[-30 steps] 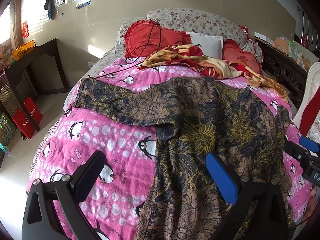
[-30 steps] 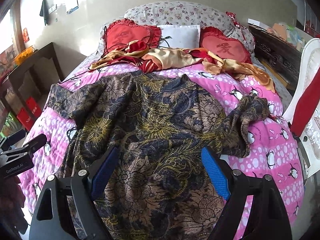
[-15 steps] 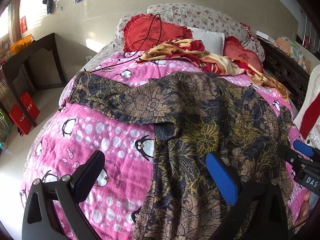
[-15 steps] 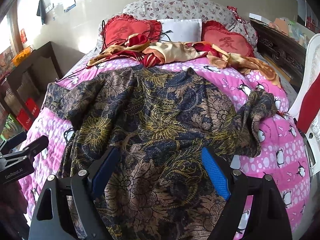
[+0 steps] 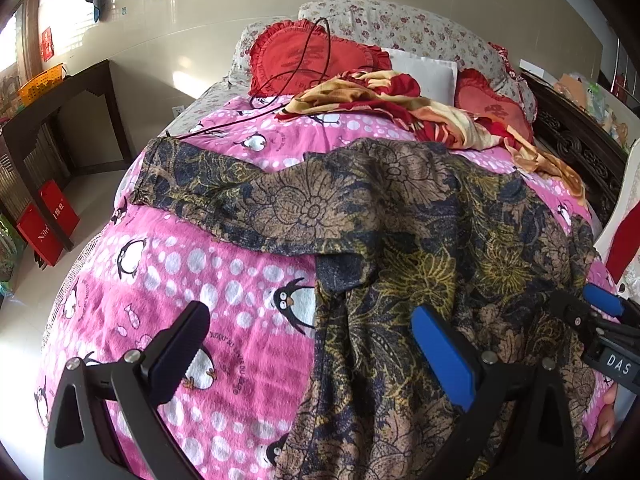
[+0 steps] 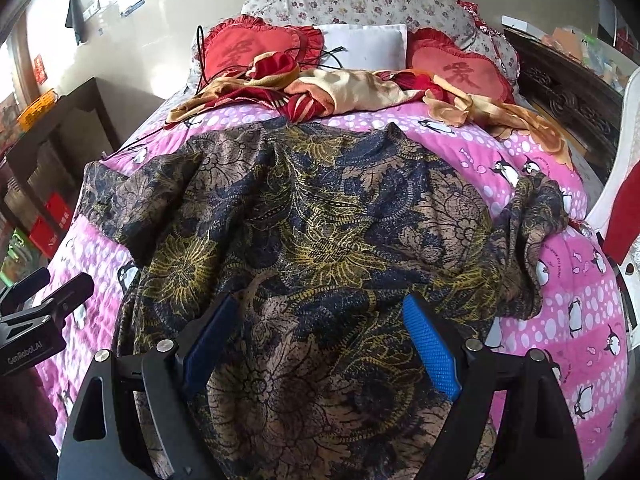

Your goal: Fold small clothes

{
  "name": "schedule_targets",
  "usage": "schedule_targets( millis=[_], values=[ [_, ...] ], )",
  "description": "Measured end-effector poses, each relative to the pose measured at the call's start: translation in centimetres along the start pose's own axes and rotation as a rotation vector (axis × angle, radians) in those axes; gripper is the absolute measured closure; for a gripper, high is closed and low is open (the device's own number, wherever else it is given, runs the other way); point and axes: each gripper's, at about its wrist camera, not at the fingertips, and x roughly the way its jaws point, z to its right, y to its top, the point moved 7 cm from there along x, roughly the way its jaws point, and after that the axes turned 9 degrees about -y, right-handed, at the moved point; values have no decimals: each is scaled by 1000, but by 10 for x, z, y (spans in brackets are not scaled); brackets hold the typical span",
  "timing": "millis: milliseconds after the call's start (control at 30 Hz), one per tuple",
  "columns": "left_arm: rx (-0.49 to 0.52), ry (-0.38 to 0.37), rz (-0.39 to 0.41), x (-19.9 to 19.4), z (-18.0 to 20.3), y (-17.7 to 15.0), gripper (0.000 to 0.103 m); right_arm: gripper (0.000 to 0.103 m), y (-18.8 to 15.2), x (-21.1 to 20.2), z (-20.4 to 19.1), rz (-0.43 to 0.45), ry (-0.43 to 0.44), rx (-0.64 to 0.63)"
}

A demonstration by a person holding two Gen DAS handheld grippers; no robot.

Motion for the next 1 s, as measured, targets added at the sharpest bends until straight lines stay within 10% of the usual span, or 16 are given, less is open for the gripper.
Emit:
schedule_targets(
  millis=[1000],
  values=[
    [-106, 116, -36, 26, -86, 18, 0, 15, 29, 22, -31, -32, 33, -54]
  ],
)
